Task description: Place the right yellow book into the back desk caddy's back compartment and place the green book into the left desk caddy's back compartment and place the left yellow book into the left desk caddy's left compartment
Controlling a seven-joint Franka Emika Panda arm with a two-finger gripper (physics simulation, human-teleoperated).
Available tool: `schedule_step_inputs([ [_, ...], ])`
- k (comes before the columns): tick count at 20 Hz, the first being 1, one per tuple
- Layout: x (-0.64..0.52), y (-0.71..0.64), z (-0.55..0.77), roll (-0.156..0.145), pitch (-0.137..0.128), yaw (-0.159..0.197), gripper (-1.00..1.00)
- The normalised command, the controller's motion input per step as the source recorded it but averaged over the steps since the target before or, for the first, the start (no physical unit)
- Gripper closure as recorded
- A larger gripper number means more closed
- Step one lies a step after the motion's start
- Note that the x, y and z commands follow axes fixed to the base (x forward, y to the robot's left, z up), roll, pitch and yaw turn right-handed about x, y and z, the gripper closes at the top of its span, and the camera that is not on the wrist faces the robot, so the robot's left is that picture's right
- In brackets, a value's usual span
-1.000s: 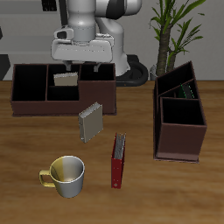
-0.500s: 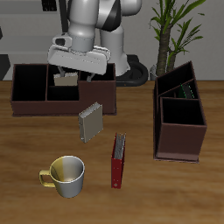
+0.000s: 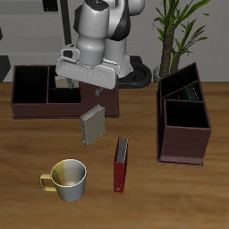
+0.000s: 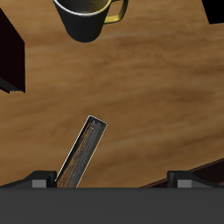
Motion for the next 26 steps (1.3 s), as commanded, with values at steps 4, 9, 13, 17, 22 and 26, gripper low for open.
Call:
schedule_step_inputs([
  [4, 0.35, 0.39, 0.04, -0.03, 0.01, -0.024, -1.0],
  [9, 0.27, 0.16, -0.25, -0.009, 0.017, -0.007, -1.0],
  [13, -0.06, -0.31, -0.43, -0.012, 0.031, -0.058, -1.0],
  [17, 0.04, -0.27, -0.32, 0.001, 0.048, -0.02, -1.0],
  [22, -0.06, -0.07, -0.37, 0.037, 0.051, -0.049, -1.0],
  [26, -0.09, 0.08, -0.23, 0.13, 0.021, -0.075, -1.0],
])
